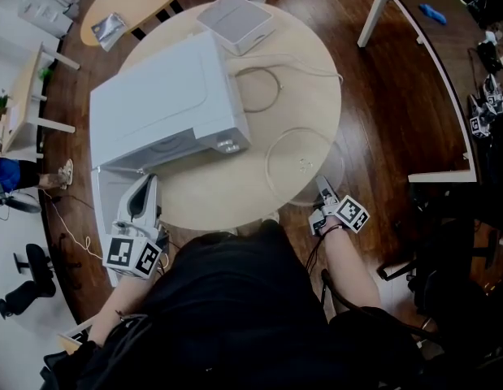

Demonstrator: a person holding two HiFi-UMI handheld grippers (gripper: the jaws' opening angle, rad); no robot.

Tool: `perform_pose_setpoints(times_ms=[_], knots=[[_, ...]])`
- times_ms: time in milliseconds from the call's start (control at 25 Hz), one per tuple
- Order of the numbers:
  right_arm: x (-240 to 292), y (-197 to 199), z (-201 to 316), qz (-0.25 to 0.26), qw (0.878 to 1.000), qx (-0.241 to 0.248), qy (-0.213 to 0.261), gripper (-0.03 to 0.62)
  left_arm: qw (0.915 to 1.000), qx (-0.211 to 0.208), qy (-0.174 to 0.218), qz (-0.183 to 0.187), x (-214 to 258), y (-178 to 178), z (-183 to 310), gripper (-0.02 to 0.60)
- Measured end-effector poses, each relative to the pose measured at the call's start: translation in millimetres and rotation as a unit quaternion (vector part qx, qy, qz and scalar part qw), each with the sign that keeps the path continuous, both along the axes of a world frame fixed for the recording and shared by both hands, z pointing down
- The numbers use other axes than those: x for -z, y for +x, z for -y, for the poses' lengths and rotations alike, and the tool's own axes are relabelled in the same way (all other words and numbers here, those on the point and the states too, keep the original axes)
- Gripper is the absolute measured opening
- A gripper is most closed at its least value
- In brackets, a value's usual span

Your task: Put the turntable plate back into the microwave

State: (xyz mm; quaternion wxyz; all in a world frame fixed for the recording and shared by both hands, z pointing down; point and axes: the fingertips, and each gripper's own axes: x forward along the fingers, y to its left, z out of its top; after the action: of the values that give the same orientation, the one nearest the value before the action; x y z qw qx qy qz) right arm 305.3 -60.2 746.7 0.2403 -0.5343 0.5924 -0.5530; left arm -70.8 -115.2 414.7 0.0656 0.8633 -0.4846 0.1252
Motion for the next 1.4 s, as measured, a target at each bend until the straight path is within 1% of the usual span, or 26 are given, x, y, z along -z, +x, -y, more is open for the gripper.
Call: perform_pose_setpoints(times_ms=[240, 520, 680, 840, 1080, 1280, 1400], knots=[[12, -3, -2, 0.009, 1.0, -0.023, 0.007, 0.052, 0.9998, 0.01, -0.001, -0.014, -2, -17, -1, 0.006], [35, 1, 2, 0.049, 0.995, -0.078, 0.031, 0.027, 0.9996, 0.01, -0.003, -0.028, -4, -31, -4, 0.006], [35, 1, 1, 0.046, 0.994, -0.096, 0.026, 0.025, 0.9994, 0.018, -0.006, -0.029, -8, -48, -8, 0.006], [41, -1, -1, 0.054, 0.992, -0.114, 0.03, 0.025, 0.999, 0.026, 0.001, -0.036, -4, -63, -11, 0.006], [56, -6, -1, 0.074, 0.985, -0.148, 0.04, 0.028, 0.9987, 0.025, 0.004, -0.045, -4, -77, -16, 0.006], [68, -11, -5, 0.097, 0.977, -0.181, 0.063, 0.031, 0.9985, 0.021, 0.003, -0.05, -5, -87, -19, 0.006], [75, -11, -7, 0.102, 0.973, -0.194, 0.077, 0.031, 0.9984, 0.016, 0.002, -0.055, -8, -90, -19, 0.006]])
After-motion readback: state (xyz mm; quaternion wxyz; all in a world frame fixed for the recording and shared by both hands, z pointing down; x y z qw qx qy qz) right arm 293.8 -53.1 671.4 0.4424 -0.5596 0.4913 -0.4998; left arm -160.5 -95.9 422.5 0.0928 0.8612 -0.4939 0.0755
